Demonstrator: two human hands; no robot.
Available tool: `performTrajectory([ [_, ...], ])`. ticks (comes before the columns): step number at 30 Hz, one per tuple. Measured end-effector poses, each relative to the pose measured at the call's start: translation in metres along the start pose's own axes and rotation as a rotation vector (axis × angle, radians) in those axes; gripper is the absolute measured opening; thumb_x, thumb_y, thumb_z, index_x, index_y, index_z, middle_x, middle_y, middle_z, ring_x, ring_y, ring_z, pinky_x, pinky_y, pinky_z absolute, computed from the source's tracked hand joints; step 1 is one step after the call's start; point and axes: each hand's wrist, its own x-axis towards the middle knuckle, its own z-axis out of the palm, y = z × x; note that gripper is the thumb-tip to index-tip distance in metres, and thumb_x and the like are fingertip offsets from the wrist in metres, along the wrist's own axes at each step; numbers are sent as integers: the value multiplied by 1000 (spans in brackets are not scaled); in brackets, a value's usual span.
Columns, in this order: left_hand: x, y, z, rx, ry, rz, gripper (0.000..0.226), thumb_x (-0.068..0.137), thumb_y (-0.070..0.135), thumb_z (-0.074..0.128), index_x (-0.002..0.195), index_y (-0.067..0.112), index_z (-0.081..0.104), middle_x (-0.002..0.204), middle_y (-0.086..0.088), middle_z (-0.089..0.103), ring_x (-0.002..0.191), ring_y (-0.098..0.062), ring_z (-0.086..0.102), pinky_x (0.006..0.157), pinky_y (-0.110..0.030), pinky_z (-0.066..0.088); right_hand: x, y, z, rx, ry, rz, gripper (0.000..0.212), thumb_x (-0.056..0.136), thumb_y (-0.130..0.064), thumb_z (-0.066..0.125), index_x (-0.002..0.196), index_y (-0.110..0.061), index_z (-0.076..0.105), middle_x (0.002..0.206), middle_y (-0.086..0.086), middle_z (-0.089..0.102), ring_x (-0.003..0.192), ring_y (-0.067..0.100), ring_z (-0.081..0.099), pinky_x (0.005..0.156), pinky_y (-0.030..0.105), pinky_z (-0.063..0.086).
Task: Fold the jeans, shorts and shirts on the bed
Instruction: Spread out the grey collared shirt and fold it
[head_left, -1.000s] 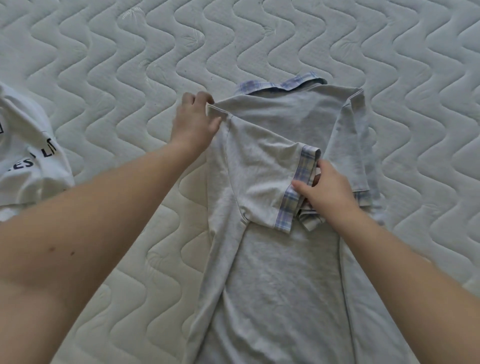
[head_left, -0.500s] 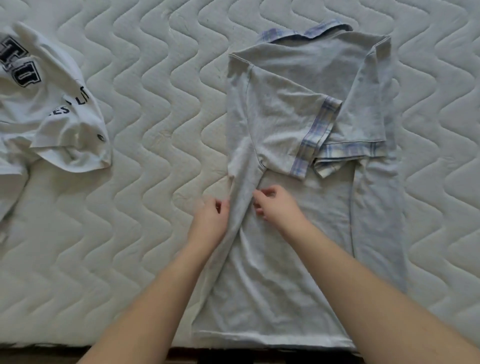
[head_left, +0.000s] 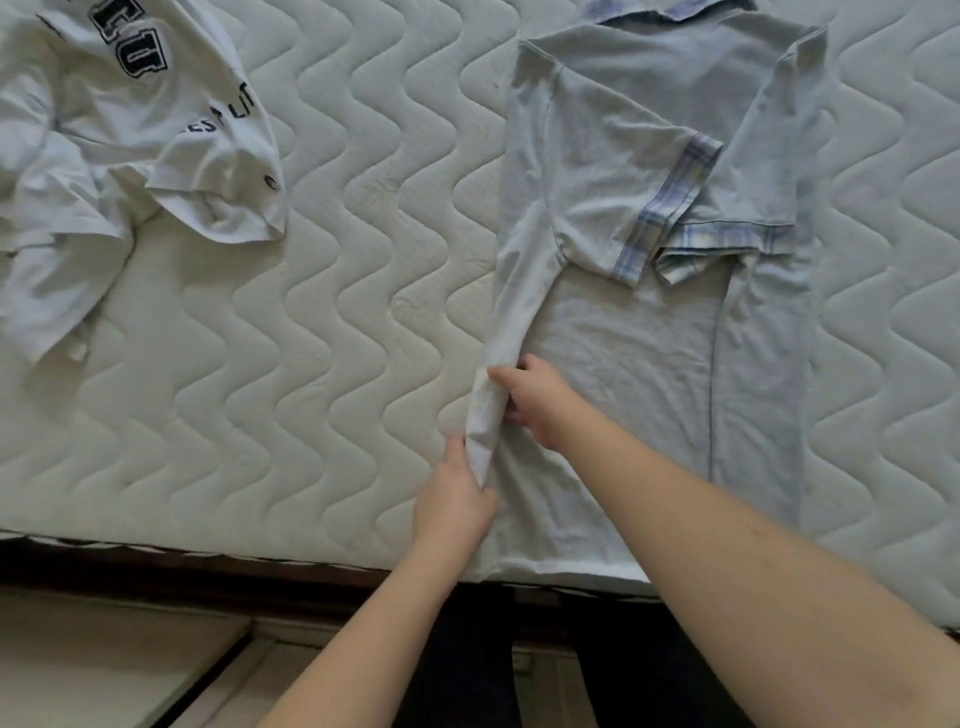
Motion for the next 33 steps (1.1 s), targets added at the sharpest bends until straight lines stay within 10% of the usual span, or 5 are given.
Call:
performTrajectory([
  [5, -36, 11, 18, -11, -131, 8, 72, 79, 30, 56, 144, 23, 25, 116, -8, 61, 99, -34, 62, 77, -37, 49, -14, 10, -21, 12, 56, 4, 29, 98, -14, 52, 126, -9, 49, 113, 8, 60, 100, 25, 61, 85, 41, 53],
  [10, -47, 7, 27, -113, -37, -22, 32, 92, 52, 49, 101, 22, 53, 82, -3, 64, 86, -28, 64, 75, -38, 49, -24, 35, -48, -40, 49, -66, 22, 97, -12, 55, 117, -6, 59, 97, 6, 68, 74, 14, 65, 62, 26, 56],
  [17, -9, -22, 34, -310, 15, -82, 45, 94, 29, 61, 132, 9, 49, 115, -12, 60, 103, -27, 60, 92, -35, 47, -40, 106, -63, -304, -98, 20, 40, 85, -23, 74, 121, -7, 64, 109, 6, 72, 96, 19, 70, 88, 36, 56],
  [28, -13, -36, 52, -502, -172, -151, 19, 99, 32, 54, 105, 15, 50, 83, 2, 60, 82, -18, 58, 61, -15, 45, -63, 165, -56, -543, -14, -17, 30, 93, -16, 63, 121, -5, 65, 115, 14, 69, 104, 26, 66, 89, 33, 51],
  [33, -30, -42, 60, -374, -314, -82, 31, 95, 22, 62, 123, 8, 59, 115, -9, 68, 91, -13, 61, 70, -17, 45, -70, 181, -61, -599, 10, 9, 27, 92, -29, 64, 108, -9, 72, 99, 11, 74, 92, 27, 69, 83, 41, 53],
])
